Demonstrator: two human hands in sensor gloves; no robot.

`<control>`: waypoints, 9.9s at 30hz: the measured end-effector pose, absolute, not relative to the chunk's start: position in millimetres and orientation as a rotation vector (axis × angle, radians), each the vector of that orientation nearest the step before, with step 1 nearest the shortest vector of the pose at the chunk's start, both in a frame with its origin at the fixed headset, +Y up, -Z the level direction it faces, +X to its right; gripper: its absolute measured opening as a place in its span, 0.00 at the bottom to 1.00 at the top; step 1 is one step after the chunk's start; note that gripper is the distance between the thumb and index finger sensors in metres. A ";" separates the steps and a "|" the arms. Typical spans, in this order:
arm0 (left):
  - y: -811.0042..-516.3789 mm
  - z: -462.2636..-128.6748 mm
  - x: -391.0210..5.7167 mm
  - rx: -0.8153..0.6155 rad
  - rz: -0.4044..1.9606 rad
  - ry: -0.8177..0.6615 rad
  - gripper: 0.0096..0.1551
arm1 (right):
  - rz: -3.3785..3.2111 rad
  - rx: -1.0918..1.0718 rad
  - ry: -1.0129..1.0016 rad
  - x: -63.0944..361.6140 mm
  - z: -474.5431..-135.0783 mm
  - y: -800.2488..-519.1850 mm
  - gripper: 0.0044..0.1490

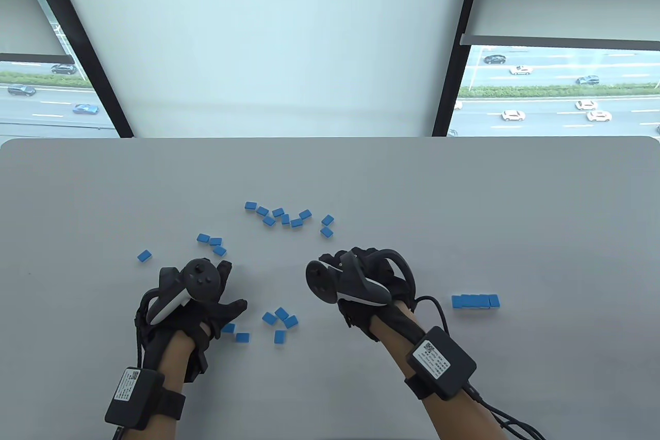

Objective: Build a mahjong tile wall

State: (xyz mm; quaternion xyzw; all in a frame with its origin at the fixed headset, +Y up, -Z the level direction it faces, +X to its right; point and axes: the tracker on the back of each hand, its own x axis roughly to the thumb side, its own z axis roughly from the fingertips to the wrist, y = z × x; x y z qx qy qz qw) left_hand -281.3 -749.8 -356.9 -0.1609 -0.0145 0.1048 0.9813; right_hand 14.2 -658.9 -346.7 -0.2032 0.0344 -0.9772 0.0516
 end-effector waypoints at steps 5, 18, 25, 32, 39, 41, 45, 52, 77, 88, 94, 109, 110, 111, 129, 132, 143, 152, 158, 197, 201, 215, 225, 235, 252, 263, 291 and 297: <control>-749.8 -356.8 -281.8 -0.321 0.212 -0.024 0.55 | -3.043 -0.535 0.186 51.5 -342.1 -651.5 0.38; -752.0 -356.6 -283.5 -0.338 0.209 -0.009 0.55 | -3.076 -0.348 0.077 94.6 -350.1 -689.9 0.38; -752.8 -356.2 -282.8 -0.346 0.210 -0.013 0.55 | -2.984 -0.311 -0.179 93.5 -358.8 -720.3 0.37; -752.9 -356.2 -282.1 -0.348 0.209 -0.015 0.55 | -3.002 -0.343 -0.316 90.9 -360.7 -735.1 0.37; -752.6 -355.6 -281.7 -0.346 0.209 -0.015 0.55 | -2.990 -0.338 -0.345 88.4 -361.0 -739.0 0.38; -752.8 -355.4 -281.5 -0.347 0.207 -0.016 0.55 | -2.990 -0.337 -0.346 88.2 -360.7 -738.9 0.38; -752.6 -355.1 -281.2 -0.347 0.206 -0.017 0.55 | -3.006 -0.330 -0.351 87.9 -360.7 -739.0 0.38; -752.6 -354.9 -281.3 -0.348 0.204 -0.015 0.55 | -3.023 -0.328 -0.356 88.5 -361.7 -739.7 0.38; -746.9 -354.8 -278.9 -0.299 0.242 -0.036 0.54 | -3.161 -0.142 -0.048 173.9 -350.3 -662.5 0.38; -739.0 -356.5 -275.5 -0.237 0.252 -0.058 0.53 | -3.219 0.094 -0.108 232.8 -351.2 -702.5 0.52; -738.7 -359.6 -276.4 -0.187 0.239 -0.055 0.52 | -3.276 0.184 -0.130 253.1 -351.2 -721.9 0.55; -700.4 -343.7 -259.4 -0.091 -0.004 -0.102 0.47 | -3.340 0.152 -0.139 255.4 -353.6 -726.4 0.54; -700.1 -343.5 -255.8 -0.124 -0.034 -0.113 0.45 | -3.341 0.149 -0.136 255.0 -353.2 -725.7 0.54; -701.2 -341.6 -251.7 -0.150 -0.069 -0.138 0.43 | -3.340 0.145 -0.130 254.9 -353.0 -725.0 0.54; -742.1 -320.0 -250.9 -0.348 -0.199 -0.344 0.41 | -3.353 0.134 -0.166 253.9 -351.5 -726.1 0.54; -743.3 -319.0 -248.8 -0.324 -0.217 -0.359 0.39 | -3.356 0.136 -0.160 254.3 -351.5 -725.8 0.54; -747.5 -319.7 -248.4 -0.265 -0.177 -0.375 0.35 | -3.351 0.129 -0.161 254.1 -351.7 -726.0 0.54; -743.3 -336.3 -252.9 -0.286 -0.120 -0.283 0.35 | -3.348 0.123 -0.158 253.9 -351.8 -726.2 0.54; -722.2 -364.2 -241.2 -0.204 -0.051 -0.230 0.35 | -3.340 0.123 -0.152 253.4 -351.9 -725.8 0.54; -716.4 -364.2 -107.1 -0.118 -0.202 -0.452 0.41 | -3.315 0.147 -0.152 253.8 -351.6 -725.9 0.54; -698.4 -349.6 -124.4 -0.033 -0.136 -0.489 0.41 | -3.305 0.155 -0.144 253.8 -351.6 -725.4 0.54; -736.1 -326.5 -152.8 -0.135 -0.079 -0.525 0.40 | -3.283 0.158 -0.163 251.8 -351.7 -728.1 0.54; -740.0 -325.8 -147.9 -0.177 -0.142 -0.506 0.41 | -3.263 0.137 -0.181 246.5 -351.4 -730.6 0.54; -740.8 -323.6 -143.8 -0.184 -0.185 -0.505 0.39 | -3.263 0.137 -0.182 246.1 -351.5 -730.9 0.54; -736.1 -324.0 -141.5 -0.124 -0.155 -0.457 0.36 | -3.277 0.126 -0.171 246.8 -352.2 -729.9 0.54; -721.6 -353.8 -128.6 -0.148 -0.073 -0.355 0.36 | -3.281 0.127 -0.151 247.8 -351.7 -727.9 0.54; -719.7 -344.5 -164.1 -0.228 -0.200 -0.170 0.36 | -3.275 0.118 -0.174 246.6 -351.9 -730.8 0.54; -726.9 -345.7 -173.4 -0.341 -0.175 -0.172 0.35 | -3.273 0.111 -0.176 244.7 -352.0 -731.3 0.54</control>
